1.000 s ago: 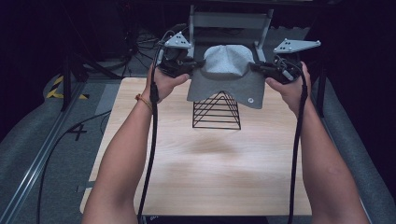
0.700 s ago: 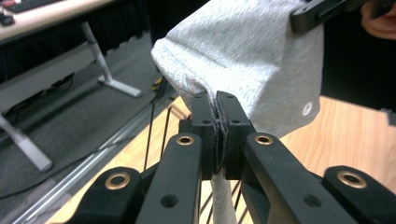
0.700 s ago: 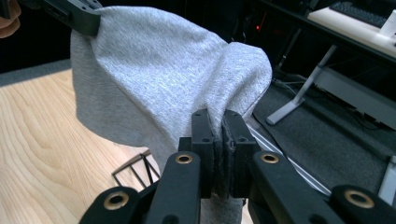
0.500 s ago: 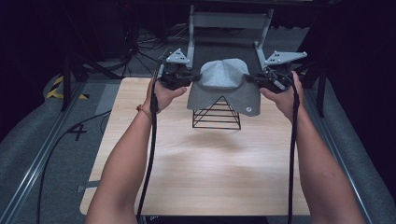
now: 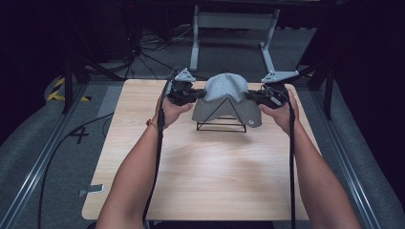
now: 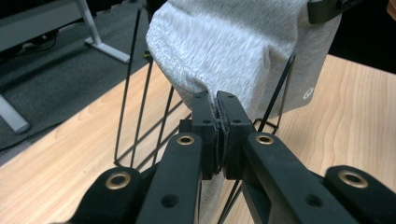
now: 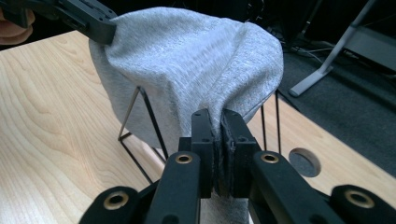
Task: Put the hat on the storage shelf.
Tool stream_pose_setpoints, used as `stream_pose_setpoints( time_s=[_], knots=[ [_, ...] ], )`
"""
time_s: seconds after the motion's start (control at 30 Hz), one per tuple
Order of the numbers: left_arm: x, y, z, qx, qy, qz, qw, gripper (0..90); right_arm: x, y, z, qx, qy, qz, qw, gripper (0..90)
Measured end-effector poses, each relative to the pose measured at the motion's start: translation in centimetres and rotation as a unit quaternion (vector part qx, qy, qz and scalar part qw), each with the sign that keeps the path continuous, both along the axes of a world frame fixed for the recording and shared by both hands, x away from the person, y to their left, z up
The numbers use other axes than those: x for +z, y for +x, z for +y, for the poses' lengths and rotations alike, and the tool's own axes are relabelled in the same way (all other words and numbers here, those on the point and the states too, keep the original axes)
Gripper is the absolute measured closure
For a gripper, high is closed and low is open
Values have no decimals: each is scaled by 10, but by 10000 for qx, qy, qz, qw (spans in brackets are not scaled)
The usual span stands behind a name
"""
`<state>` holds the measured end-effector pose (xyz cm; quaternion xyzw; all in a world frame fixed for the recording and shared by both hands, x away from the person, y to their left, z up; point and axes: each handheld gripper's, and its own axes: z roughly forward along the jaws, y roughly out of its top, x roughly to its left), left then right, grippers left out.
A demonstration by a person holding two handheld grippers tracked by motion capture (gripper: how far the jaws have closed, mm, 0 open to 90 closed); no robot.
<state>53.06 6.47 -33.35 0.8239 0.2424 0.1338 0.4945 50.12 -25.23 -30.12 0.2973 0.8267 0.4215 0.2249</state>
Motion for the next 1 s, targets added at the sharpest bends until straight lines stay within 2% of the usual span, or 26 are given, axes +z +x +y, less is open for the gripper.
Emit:
stream_pose_setpoints(
  time_s=[0.2, 0.23, 0.33, 0.43, 0.57, 0.77, 0.87, 1.0],
  knots=[
    [-21, -2, -2, 36, 220, 48, 9997, 869, -18, 0, 0, -32, -43, 149, 9999, 850],
    [-21, -2, -2, 36, 220, 48, 9997, 869, -18, 0, 0, -32, -43, 149, 9999, 850],
    [-29, -2, -2, 57, 359, 82, 9993, 869, -35, 1, -1, -71, -79, 305, 9995, 850],
    [-37, -1, -3, 70, 434, 120, 9990, 869, -46, 3, -1, -91, -81, 393, 9992, 850],
    [-42, -1, -5, 94, 478, 141, 9987, 869, -55, 4, -1, -95, -83, 455, 9989, 850],
    [-52, -1, -9, 71, 839, 125, 9964, 869, -68, 6, -3, -186, -154, 563, 9981, 850],
    [-58, -1, -12, 77, 919, 144, 9956, 869, -74, 7, -3, -230, -217, 597, 9977, 850],
    [-68, 0, -13, 87, 911, 258, 9955, 869, -80, 8, -4, -265, -176, 667, 9973, 849]
  ],
)
